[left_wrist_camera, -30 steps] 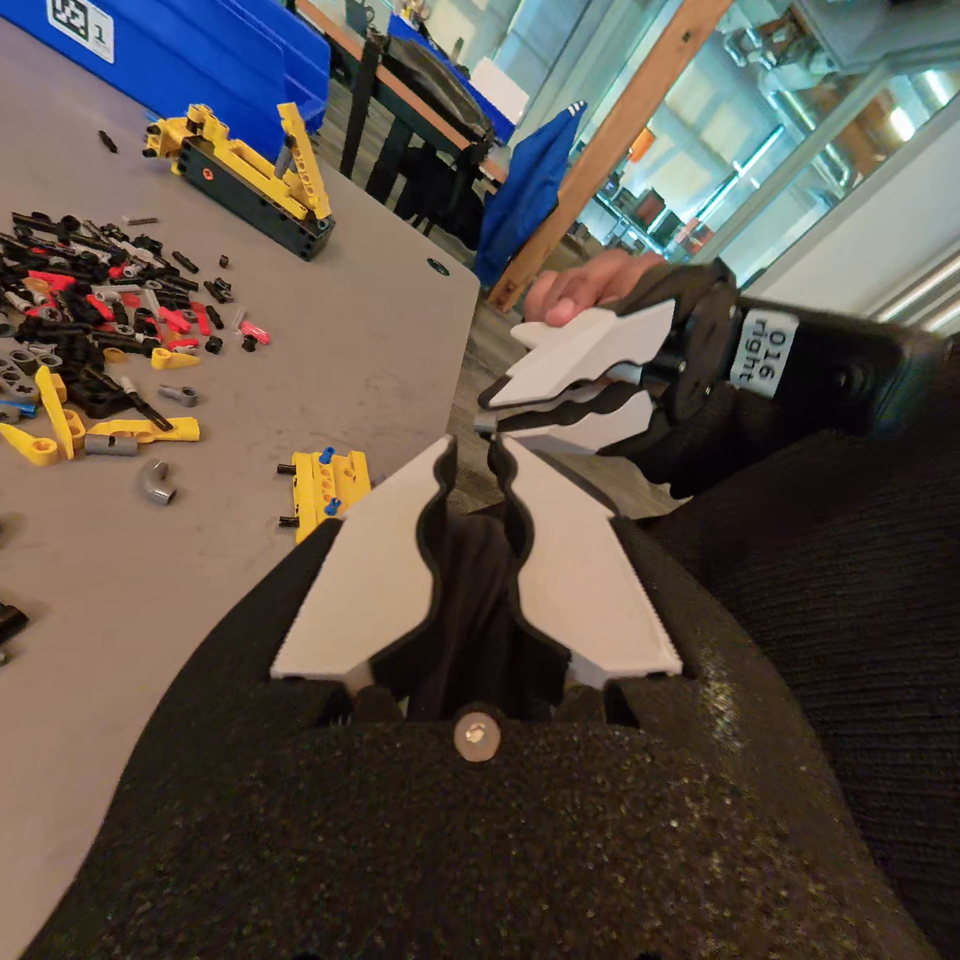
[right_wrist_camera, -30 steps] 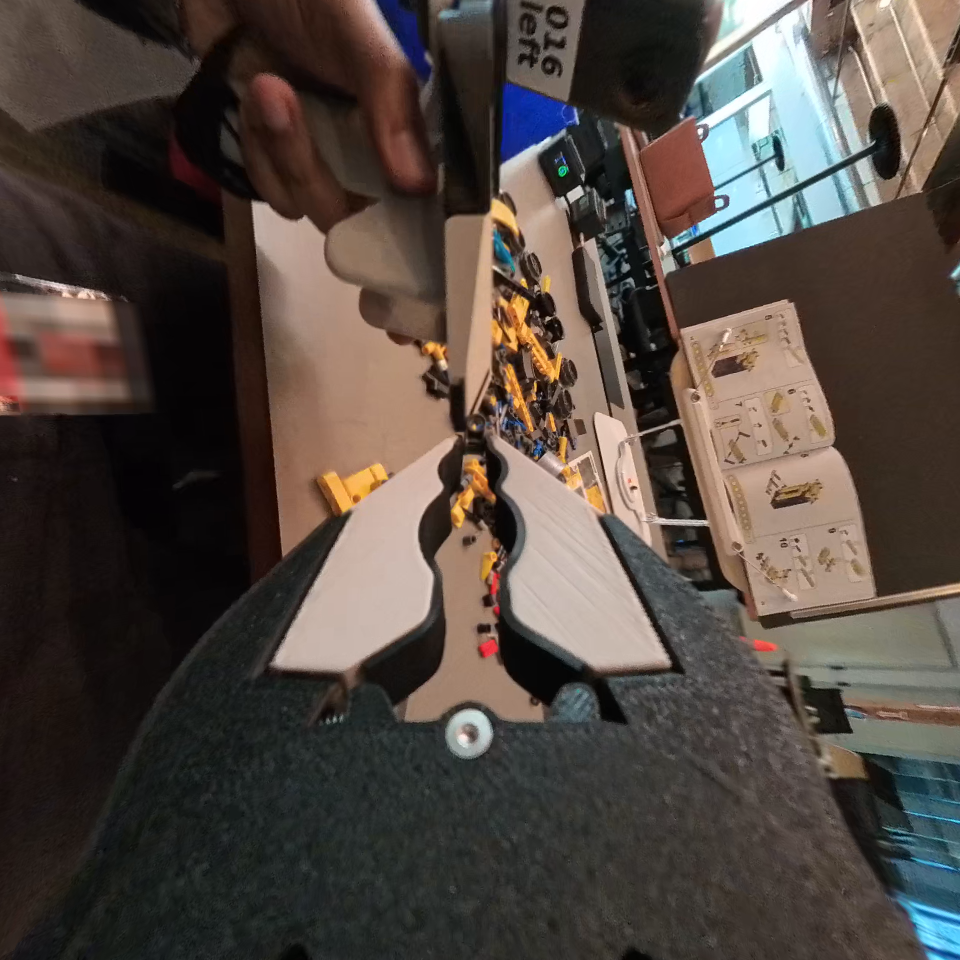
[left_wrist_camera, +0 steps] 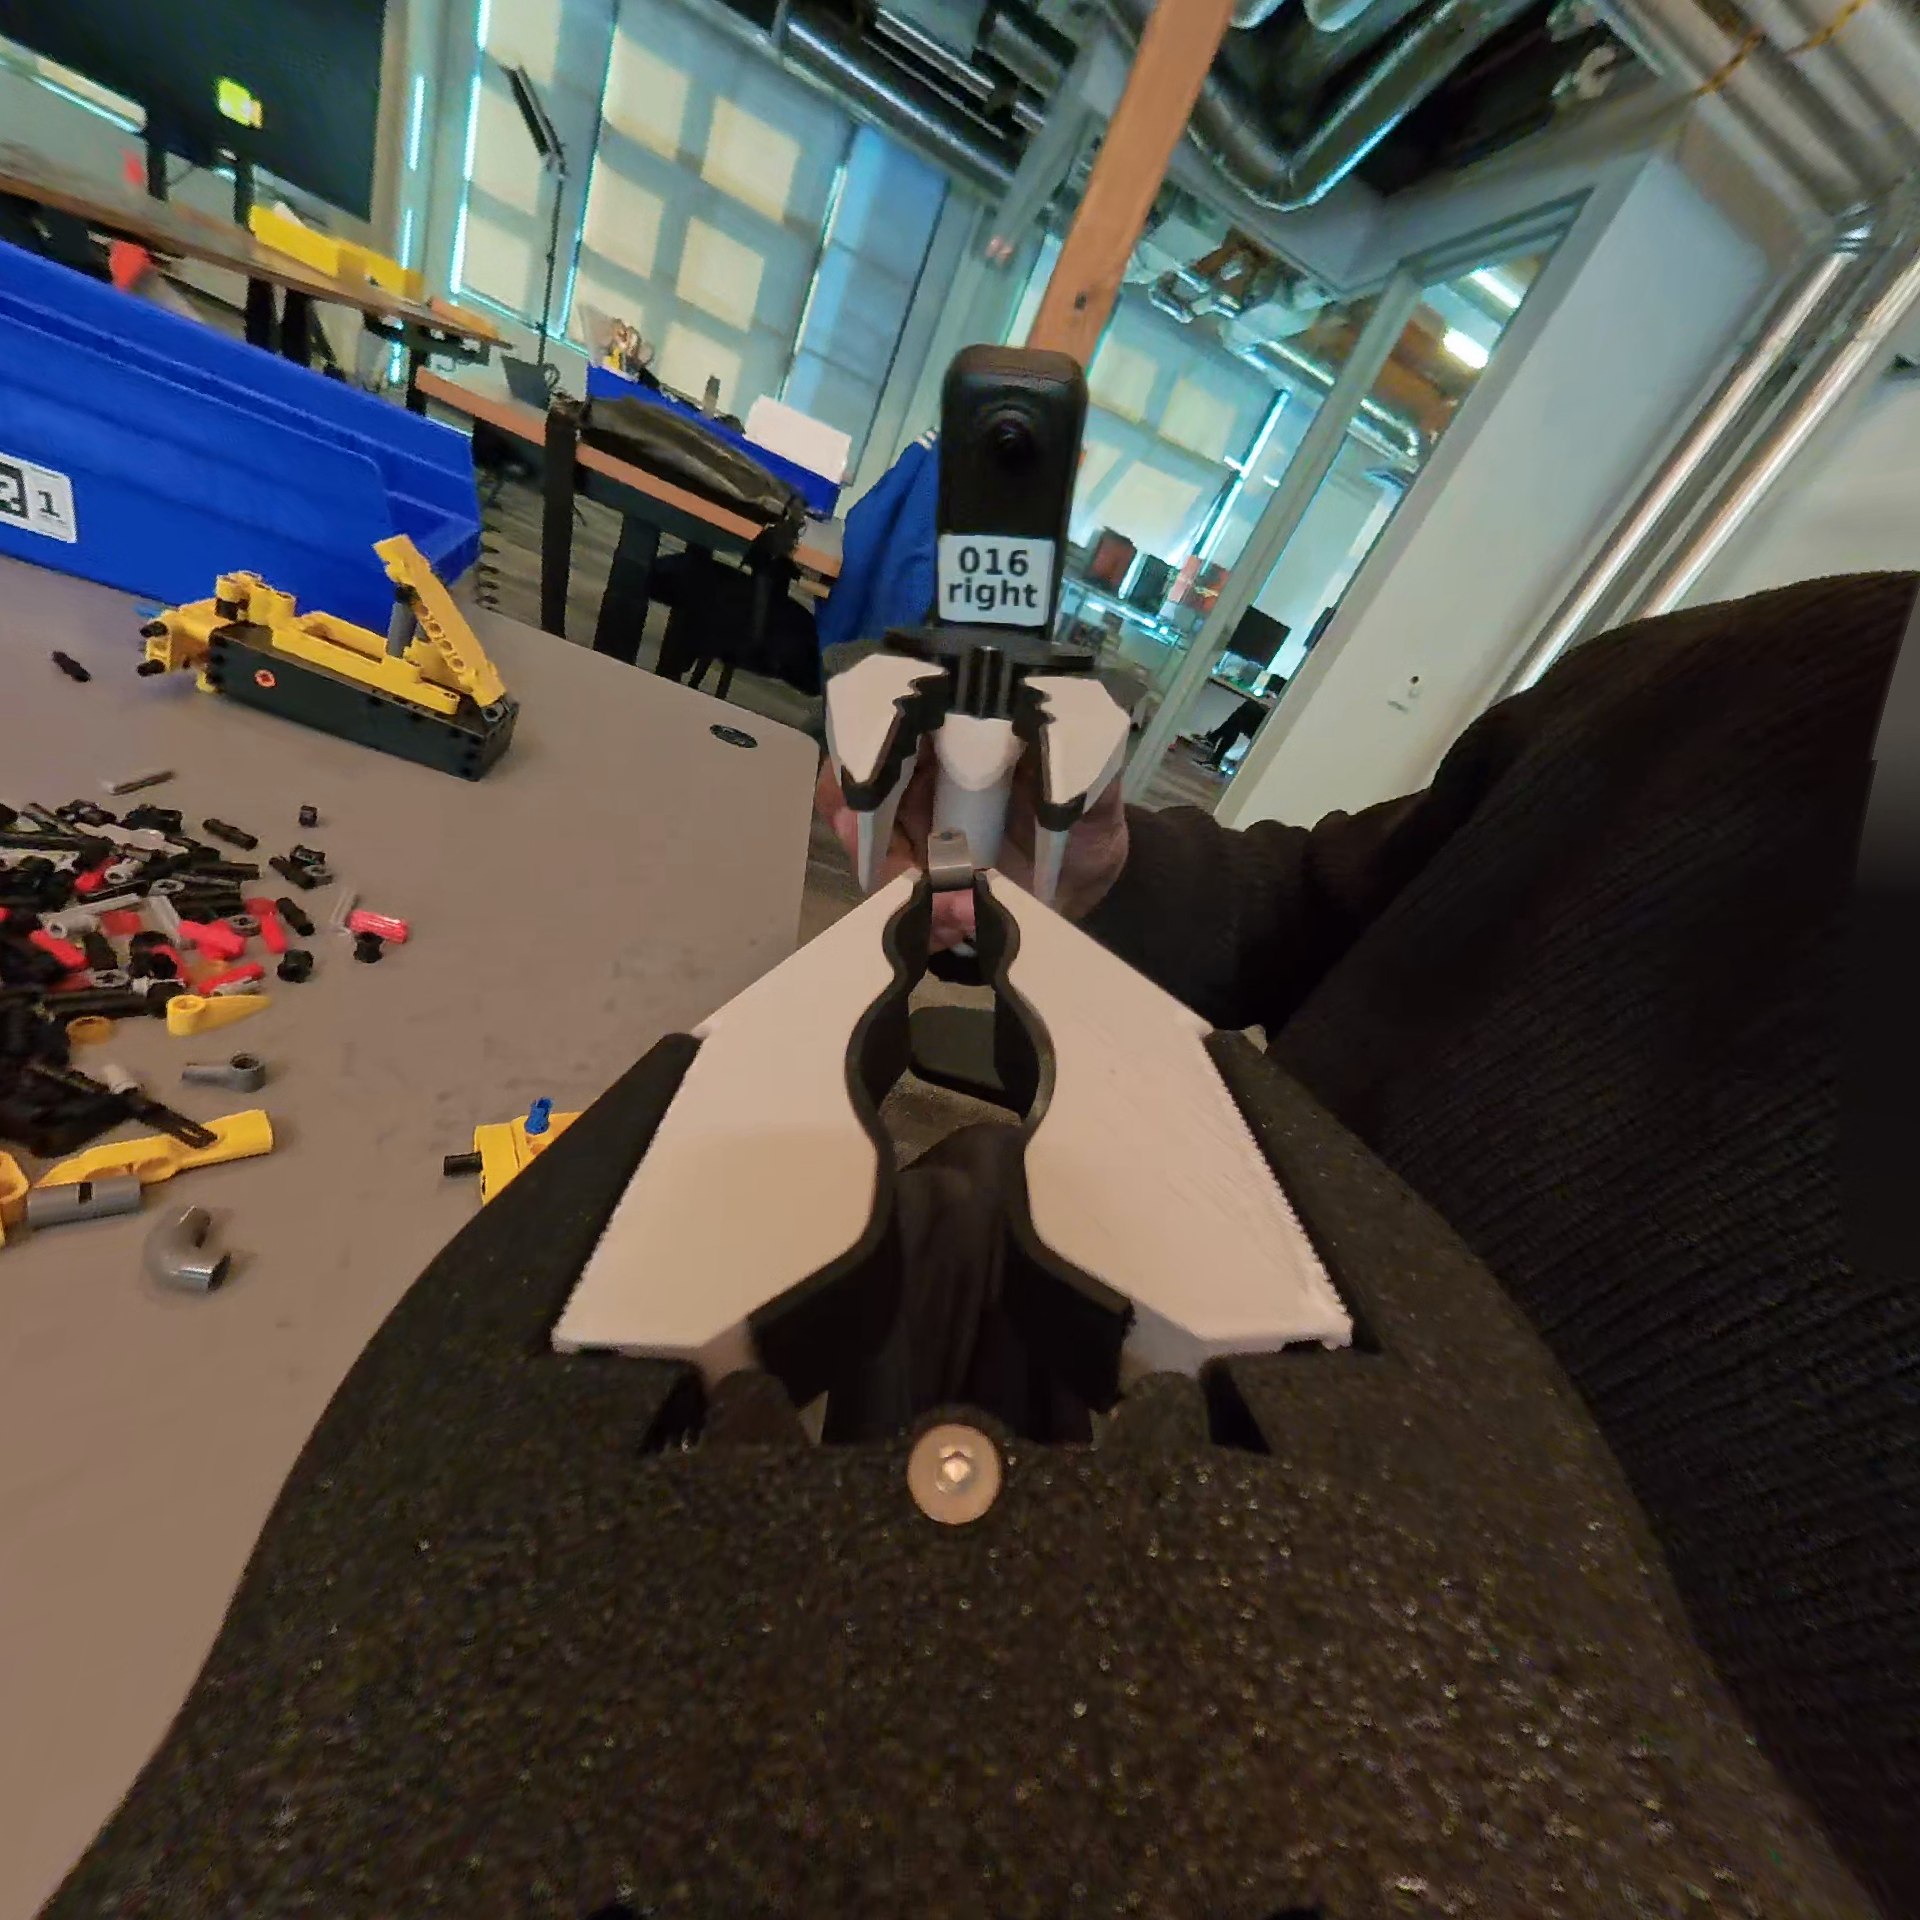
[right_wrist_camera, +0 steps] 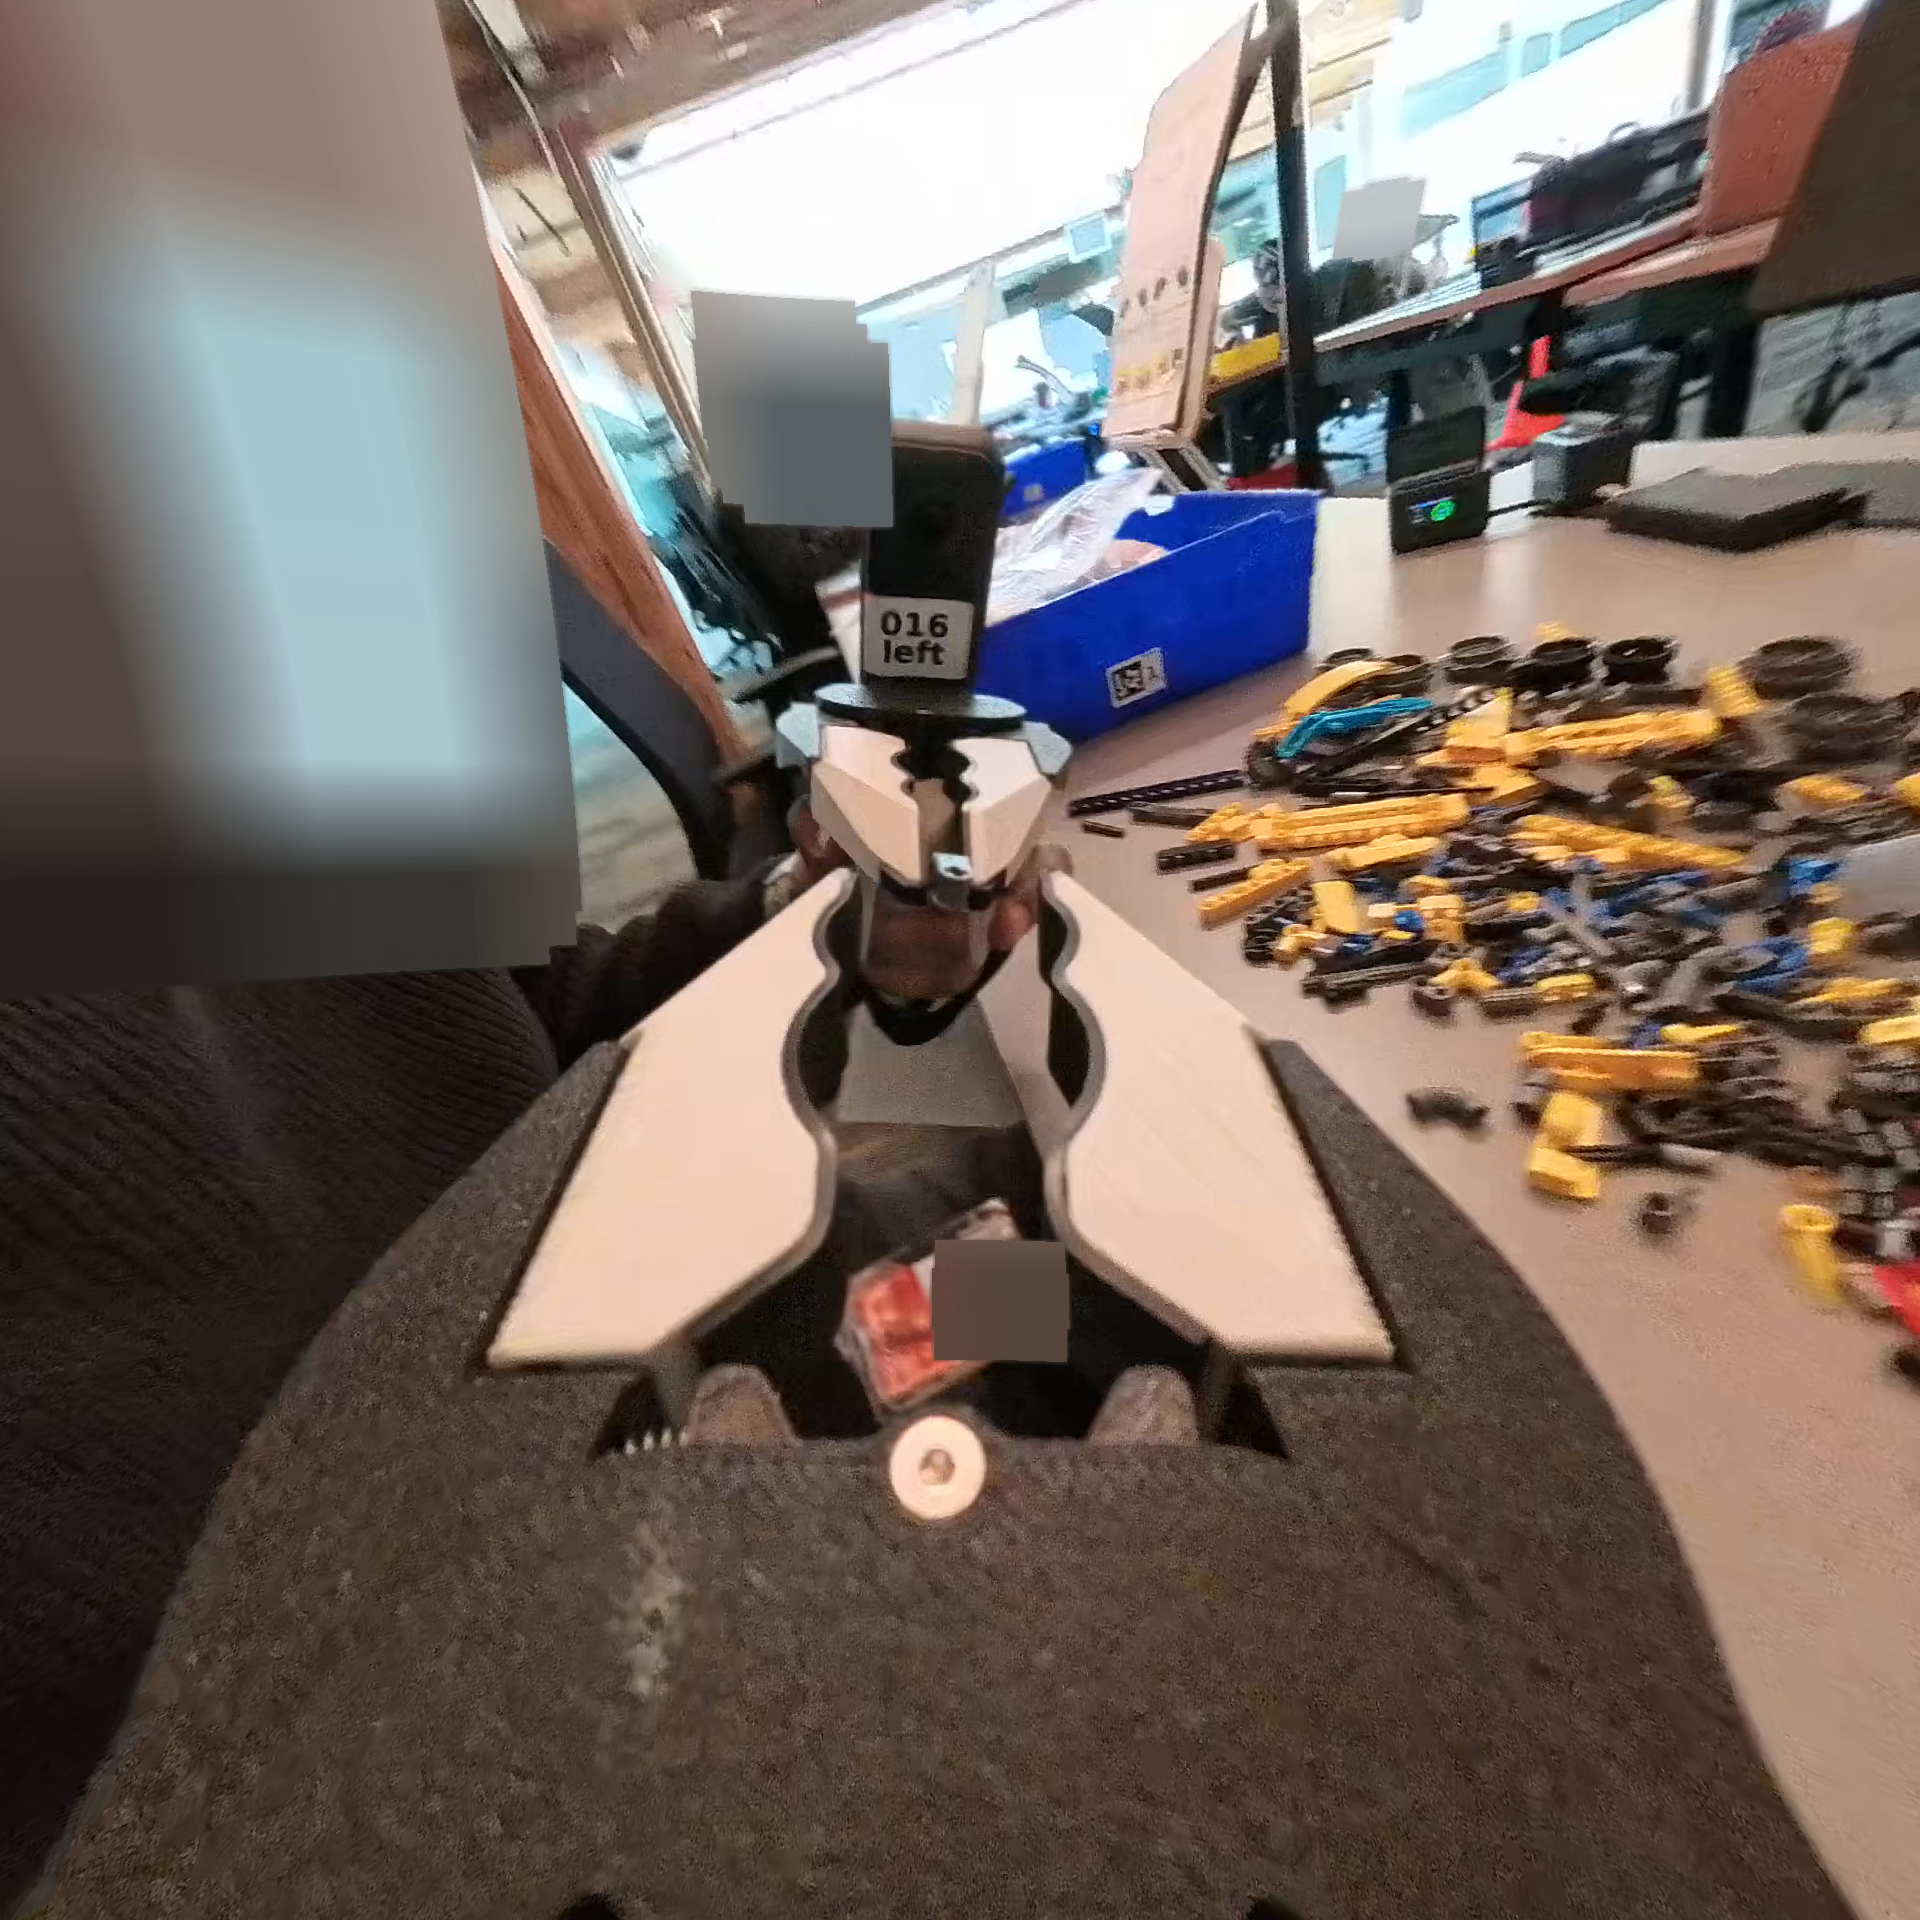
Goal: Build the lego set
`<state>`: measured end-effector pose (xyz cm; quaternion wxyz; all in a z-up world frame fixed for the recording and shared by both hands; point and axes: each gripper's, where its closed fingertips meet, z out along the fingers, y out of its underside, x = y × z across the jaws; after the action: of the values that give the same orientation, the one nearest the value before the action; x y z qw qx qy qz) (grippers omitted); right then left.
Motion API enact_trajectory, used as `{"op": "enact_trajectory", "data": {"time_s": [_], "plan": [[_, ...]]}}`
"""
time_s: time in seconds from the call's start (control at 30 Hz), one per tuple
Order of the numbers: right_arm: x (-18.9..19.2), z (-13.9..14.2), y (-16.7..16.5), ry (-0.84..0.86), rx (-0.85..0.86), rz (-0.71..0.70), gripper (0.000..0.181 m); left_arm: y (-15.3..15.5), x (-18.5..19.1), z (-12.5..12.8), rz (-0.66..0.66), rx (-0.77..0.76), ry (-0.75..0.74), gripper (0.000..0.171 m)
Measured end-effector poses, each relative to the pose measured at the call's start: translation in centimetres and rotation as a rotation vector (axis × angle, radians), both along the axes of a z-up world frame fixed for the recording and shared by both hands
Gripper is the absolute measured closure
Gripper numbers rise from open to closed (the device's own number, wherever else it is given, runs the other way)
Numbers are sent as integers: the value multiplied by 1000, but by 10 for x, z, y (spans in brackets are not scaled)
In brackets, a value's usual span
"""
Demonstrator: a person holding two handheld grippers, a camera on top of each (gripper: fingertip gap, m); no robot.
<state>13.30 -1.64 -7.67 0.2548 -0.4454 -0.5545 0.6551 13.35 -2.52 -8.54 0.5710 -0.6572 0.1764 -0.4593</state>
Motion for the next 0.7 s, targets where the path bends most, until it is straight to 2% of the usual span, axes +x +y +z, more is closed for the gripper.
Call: {"op": "enact_trajectory", "data": {"time_s": [0.13, 0.2, 0.37, 0.7], "plan": [[-3, -8, -5, -34, -52, 32, 151, 0, 5, -2, -11, -7, 3, 165], [-4, -11, -10, -48, -25, 47, 163, 0, 7, -2, -14, -8, 3, 164], [-3, -10, -13, -49, -32, 69, 165, -2, 7, -1, -20, -3, 7, 165], [1, -7, -15, -95, -202, 155, 170, -7, 12, 2, -50, 10, 13, 165]]}}
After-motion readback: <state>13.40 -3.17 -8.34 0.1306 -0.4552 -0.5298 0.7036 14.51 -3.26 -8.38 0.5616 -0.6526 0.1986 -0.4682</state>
